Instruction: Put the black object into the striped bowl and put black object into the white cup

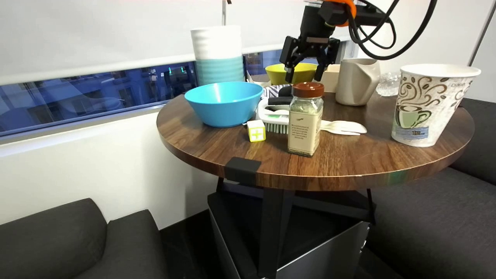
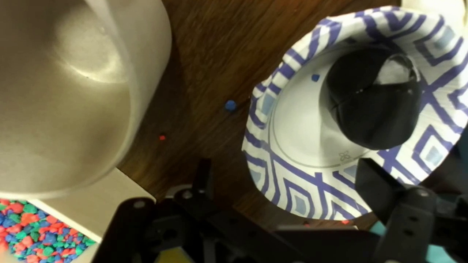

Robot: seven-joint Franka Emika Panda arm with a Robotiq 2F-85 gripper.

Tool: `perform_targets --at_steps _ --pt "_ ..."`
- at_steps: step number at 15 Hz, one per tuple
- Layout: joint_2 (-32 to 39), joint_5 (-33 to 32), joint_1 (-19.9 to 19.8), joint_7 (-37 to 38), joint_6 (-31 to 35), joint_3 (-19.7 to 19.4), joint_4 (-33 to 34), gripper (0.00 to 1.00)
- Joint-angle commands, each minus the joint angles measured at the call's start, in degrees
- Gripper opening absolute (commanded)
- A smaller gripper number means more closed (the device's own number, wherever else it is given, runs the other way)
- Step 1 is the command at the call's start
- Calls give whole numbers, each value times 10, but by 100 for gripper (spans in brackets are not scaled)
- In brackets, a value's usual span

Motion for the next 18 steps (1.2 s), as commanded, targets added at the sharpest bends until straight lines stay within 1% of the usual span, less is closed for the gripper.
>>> perform_targets --at_steps 1,2,3,5,6,7,8,9,10,11,12,16,17,18 --pt "13 10 -1 2 -12 -2 17 100" --pt "14 13 -2 -1 -14 -3 17 93" --pt "15 16 -3 -3 -16 -5 17 72" --pt "18 16 -3 -3 -21 -7 17 59" --pt "20 19 -3 -5 -24 -7 18 50" --pt "21 18 -3 -4 -26 -8 18 52" --pt "23 20 -3 -7 -28 -8 18 82" --pt "24 20 -3 -6 -28 -9 19 78" --pt "26 24 -3 -7 -29 -10 20 51" --pt "27 25 -3 -6 -28 -10 21 35" --pt "27 29 -4 -7 -28 -11 22 34" --pt "29 40 -5 -9 -29 -15 25 5" --pt "29 43 -6 -10 -28 -16 26 1" --pt "29 45 -7 -8 -28 -17 27 0"
